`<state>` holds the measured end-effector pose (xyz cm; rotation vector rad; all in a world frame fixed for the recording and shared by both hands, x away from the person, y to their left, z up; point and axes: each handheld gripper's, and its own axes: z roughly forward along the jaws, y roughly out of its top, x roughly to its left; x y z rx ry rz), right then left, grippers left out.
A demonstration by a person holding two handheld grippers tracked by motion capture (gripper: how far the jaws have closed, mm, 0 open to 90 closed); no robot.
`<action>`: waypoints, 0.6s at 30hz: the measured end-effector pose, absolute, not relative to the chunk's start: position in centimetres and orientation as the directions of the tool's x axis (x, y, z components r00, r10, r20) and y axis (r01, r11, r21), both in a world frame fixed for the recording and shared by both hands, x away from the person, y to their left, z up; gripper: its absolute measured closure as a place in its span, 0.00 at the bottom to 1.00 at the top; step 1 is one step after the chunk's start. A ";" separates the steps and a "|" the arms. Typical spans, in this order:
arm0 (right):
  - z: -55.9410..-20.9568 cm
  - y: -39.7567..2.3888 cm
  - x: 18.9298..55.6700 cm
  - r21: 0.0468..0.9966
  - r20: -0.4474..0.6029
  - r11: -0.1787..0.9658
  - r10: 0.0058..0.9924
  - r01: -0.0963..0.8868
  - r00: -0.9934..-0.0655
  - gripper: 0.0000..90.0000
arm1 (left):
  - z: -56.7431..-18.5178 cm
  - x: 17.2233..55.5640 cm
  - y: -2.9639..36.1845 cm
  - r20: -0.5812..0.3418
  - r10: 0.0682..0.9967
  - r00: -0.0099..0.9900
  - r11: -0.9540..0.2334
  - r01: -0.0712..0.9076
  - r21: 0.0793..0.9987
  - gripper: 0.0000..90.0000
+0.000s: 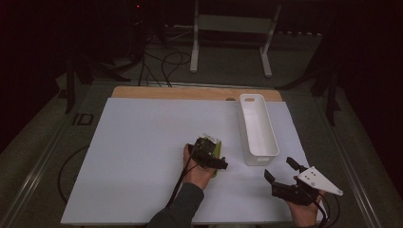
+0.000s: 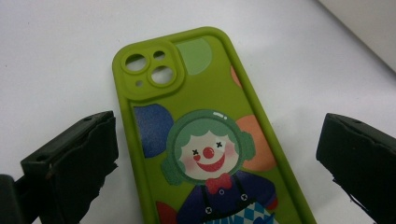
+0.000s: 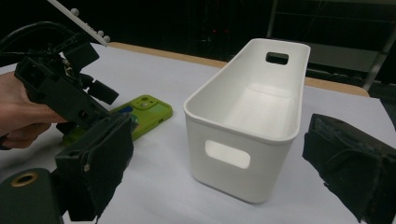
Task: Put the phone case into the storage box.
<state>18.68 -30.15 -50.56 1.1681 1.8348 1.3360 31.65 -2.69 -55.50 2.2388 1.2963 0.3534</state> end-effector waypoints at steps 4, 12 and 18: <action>-50.6 -30.2 18.7 0.944 0.041 0.112 0.894 0.311 -0.446 0.09 | -55.7 31.7 -2.7 -0.033 0.863 0.504 -0.405 0.730 0.551 0.00; -50.5 -30.2 18.6 0.944 0.043 0.110 0.895 0.312 -0.445 0.09 | -56.1 31.8 -2.8 -0.032 0.868 0.496 -0.408 0.747 0.525 0.00; -50.5 -30.2 18.6 0.944 0.043 0.109 0.895 0.311 -0.444 0.09 | -56.4 32.0 -2.7 -0.038 0.872 0.488 -0.405 0.764 0.502 0.00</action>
